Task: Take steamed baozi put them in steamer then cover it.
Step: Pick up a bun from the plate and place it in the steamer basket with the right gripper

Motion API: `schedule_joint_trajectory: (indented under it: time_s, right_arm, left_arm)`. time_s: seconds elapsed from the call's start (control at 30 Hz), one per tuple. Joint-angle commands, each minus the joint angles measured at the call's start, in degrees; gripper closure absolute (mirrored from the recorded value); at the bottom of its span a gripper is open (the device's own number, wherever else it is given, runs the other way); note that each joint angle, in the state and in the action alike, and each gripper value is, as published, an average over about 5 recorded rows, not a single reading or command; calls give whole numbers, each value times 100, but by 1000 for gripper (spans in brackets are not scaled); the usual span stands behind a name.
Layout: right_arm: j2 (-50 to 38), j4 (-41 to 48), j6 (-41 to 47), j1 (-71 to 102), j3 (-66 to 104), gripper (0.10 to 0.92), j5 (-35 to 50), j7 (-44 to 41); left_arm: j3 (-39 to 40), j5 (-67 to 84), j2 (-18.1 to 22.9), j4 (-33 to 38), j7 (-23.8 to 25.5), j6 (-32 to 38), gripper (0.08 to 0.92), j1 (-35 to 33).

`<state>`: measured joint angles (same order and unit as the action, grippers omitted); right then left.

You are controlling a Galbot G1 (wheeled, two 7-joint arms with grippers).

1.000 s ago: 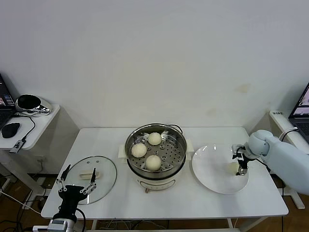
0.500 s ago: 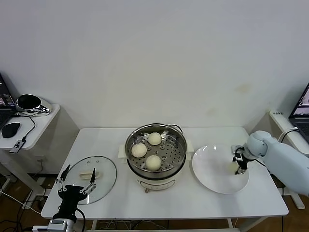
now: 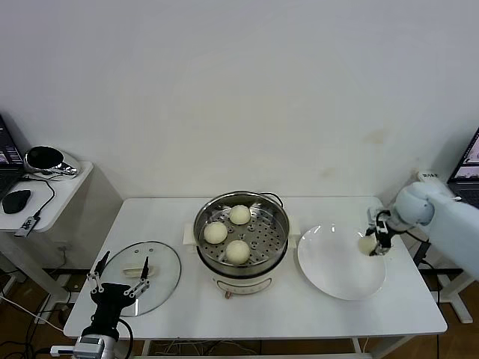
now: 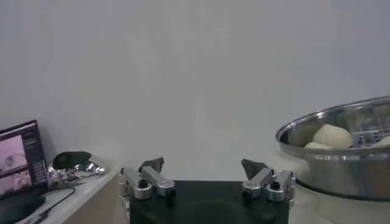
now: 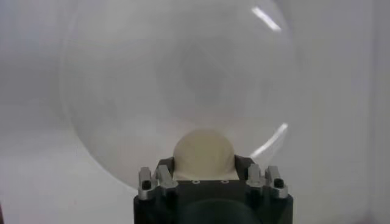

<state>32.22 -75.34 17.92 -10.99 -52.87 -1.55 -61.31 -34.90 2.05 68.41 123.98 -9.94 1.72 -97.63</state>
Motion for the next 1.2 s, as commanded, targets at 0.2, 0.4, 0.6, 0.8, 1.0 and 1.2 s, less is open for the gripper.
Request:
schedule_joint_trajectory:
  time_s: [0.2,0.4,0.6,0.8,1.0,1.2]
  right_arm:
    - [1035,-1719,1298,-4040,-3085,400,3041,634]
    - [2050,-1419,1925,-3664,-2836,397,3948,1121]
    - [2750,-790,2088,-2886,-2529,397,3996,1292]
    - [3136,-267,2120,-2218,-2418,391,3666,1337]
    - [3335,3,2126,-1826,-2349,397,3461,1368]
    - [3392,161,2091,-1629,-2330,396,3185,1372]
  left_arm:
    - [55,2,14,-8,2,-11,177,91]
    - [38,-1,46,9,-4,-10,177,69]
    - [3,-11,116,56,-12,-5,177,19]
    - [-17,-23,159,129,-8,-14,177,-12]
    - [-4,-35,199,134,-1,-25,177,-2]
    - [-22,-26,198,127,-1,-23,177,2]
